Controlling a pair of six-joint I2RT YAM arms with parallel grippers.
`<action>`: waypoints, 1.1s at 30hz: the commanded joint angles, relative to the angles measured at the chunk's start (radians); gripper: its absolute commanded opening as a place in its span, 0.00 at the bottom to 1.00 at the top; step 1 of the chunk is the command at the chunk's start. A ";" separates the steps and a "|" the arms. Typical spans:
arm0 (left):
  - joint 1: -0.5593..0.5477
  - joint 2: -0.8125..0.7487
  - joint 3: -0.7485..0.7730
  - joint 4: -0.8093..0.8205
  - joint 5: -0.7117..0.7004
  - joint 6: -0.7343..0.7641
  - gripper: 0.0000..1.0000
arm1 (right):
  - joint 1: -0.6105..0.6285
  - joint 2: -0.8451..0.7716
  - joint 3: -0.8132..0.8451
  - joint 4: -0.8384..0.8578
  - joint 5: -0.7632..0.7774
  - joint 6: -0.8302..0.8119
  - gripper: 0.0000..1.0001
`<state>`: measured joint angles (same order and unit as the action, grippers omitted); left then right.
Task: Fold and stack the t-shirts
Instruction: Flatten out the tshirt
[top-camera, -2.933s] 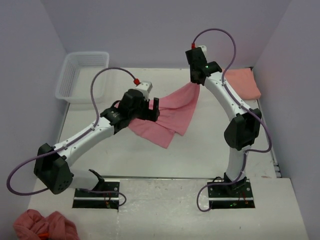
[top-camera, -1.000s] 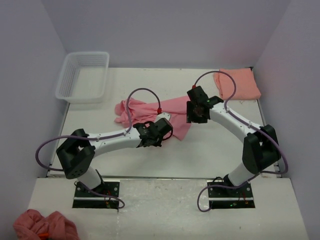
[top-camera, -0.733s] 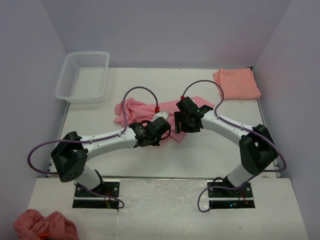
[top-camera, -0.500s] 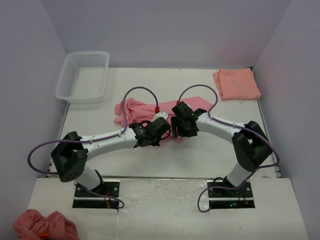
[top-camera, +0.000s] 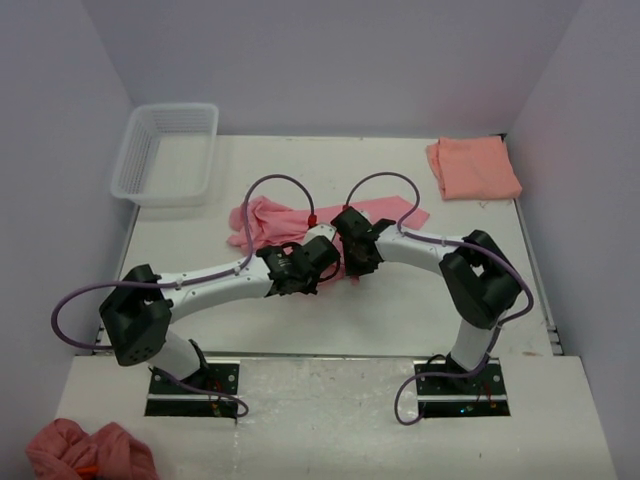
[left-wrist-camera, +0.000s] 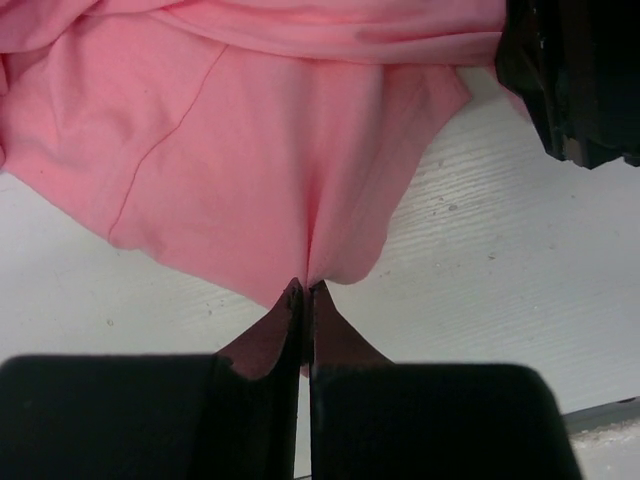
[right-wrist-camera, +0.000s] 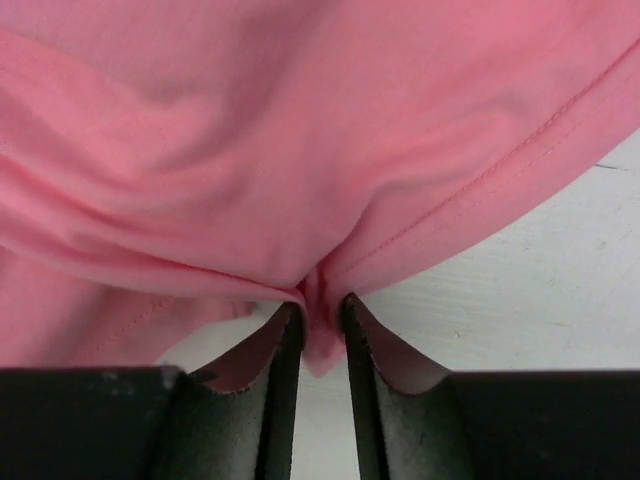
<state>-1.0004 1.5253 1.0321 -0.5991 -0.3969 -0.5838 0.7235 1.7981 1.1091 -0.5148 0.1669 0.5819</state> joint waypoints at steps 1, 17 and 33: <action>-0.010 -0.065 -0.007 0.021 -0.025 -0.024 0.00 | 0.016 0.011 0.018 0.001 0.046 0.041 0.22; -0.009 -0.063 -0.036 -0.198 -0.207 -0.235 0.00 | 0.024 -0.220 0.202 -0.324 0.210 0.042 0.01; -0.015 -0.327 -0.079 -0.484 -0.307 -0.415 0.00 | -0.012 -0.327 0.313 -0.488 0.325 0.044 0.00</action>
<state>-1.0103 1.2377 0.9451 -0.9966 -0.6415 -0.9298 0.7330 1.5219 1.4010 -0.9638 0.4320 0.6212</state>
